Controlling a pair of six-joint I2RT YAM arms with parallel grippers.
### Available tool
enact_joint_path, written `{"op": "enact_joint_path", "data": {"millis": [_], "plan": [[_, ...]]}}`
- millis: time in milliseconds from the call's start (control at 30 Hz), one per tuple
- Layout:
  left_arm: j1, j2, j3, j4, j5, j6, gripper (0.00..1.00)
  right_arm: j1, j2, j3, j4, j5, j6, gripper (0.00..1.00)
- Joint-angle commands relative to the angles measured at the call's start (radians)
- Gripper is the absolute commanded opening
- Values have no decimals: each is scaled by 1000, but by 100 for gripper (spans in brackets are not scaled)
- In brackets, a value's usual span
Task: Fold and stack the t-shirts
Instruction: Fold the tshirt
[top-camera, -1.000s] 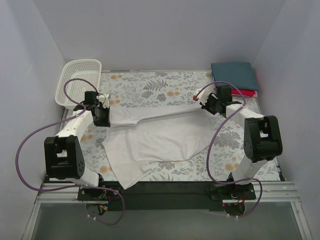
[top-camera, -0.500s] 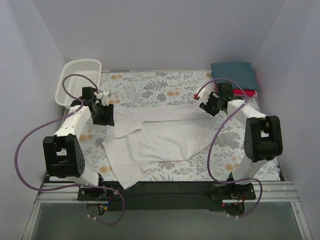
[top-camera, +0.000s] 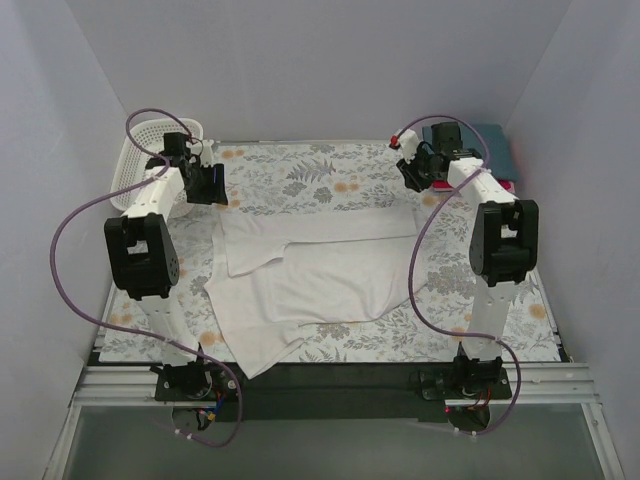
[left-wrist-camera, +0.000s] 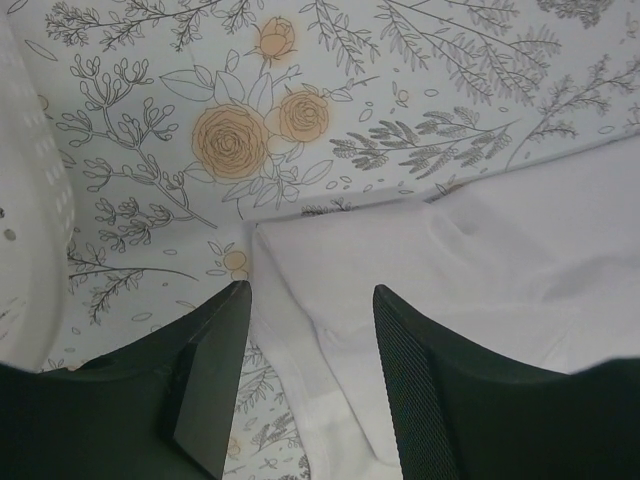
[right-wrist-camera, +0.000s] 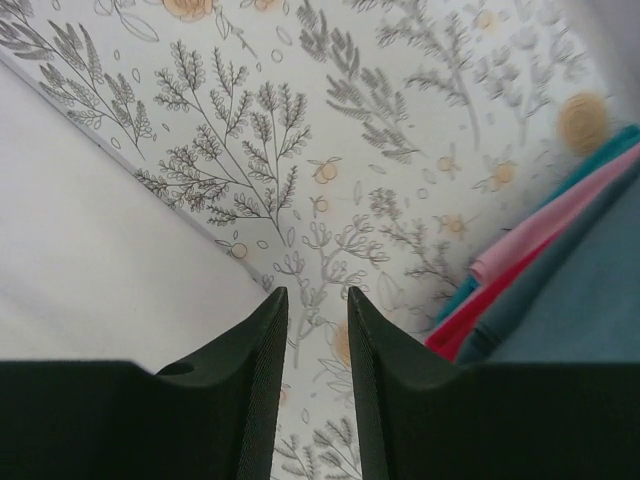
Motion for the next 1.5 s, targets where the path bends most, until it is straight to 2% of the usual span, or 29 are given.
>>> {"op": "enact_joint_path", "data": {"millis": [0, 300, 667, 833, 967, 1133, 1200, 1233, 1300, 1467], "plan": [[-2, 32, 78, 15, -26, -10, 51, 7, 88, 69, -81, 19, 78, 36], [-1, 155, 133, 18, -53, -19, 49, 47, 168, 52, -79, 54, 82, 34], [-7, 163, 47, 26, -25, -10, 43, 53, 189, 5, -78, 99, 52, 33], [-30, 164, 26, 35, -62, 7, 42, 53, 198, -17, -78, 125, 37, 33], [-39, 156, 16, 55, -89, 2, 32, 53, 194, -35, -76, 139, 29, 31], [-41, 166, 30, 64, -119, -13, 28, 53, 192, -60, -70, 157, 20, 30], [-41, 167, 30, 69, -137, -18, 20, 53, 191, -69, -62, 174, 14, 30], [-39, 167, 30, 70, -146, -21, 8, 53, 191, -75, -58, 182, 14, 30], [-39, 167, 33, 61, -184, -24, 0, 53, 192, -80, -55, 205, 11, 30], [-39, 118, -48, 92, -325, -29, 0, 53, 200, -101, -30, 271, 19, 29]]}}
